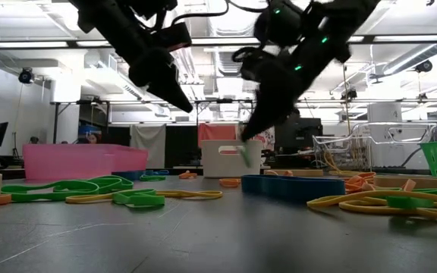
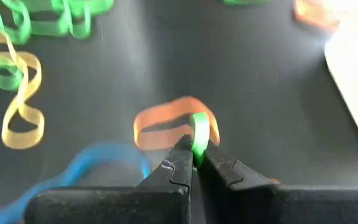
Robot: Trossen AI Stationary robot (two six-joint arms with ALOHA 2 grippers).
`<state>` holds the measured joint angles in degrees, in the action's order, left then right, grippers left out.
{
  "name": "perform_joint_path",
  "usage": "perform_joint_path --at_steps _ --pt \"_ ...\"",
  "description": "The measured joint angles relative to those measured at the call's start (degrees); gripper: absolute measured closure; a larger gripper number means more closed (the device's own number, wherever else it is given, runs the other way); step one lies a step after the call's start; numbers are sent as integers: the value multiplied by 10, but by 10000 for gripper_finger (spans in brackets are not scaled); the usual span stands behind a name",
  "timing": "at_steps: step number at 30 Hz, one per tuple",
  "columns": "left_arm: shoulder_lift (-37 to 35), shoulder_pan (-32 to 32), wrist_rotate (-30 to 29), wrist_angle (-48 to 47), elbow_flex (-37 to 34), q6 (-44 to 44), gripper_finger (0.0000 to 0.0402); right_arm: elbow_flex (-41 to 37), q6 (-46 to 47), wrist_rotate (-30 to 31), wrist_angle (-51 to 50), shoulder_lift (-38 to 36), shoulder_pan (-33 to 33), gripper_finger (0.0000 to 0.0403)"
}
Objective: Sort rubber bands into baskets
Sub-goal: Put the green rubber band into the green bin
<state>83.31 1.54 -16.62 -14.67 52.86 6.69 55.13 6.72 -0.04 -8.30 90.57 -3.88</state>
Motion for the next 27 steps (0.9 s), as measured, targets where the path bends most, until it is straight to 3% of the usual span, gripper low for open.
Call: perform_joint_path --at_steps 6,11,17,22,27 --pt "-33 0 0 -23 0 7 219 28 70 -6 -279 -98 12 394" --pt "-57 0 0 -25 0 12 221 58 171 -51 -467 -173 33 394" --pt "-65 0 0 -25 0 16 221 63 333 -125 -608 -250 71 394" --pt "-65 0 0 -27 0 16 221 59 476 -125 -717 -281 114 394" --pt "-65 0 0 -27 0 16 221 46 542 -119 -733 -292 140 389"
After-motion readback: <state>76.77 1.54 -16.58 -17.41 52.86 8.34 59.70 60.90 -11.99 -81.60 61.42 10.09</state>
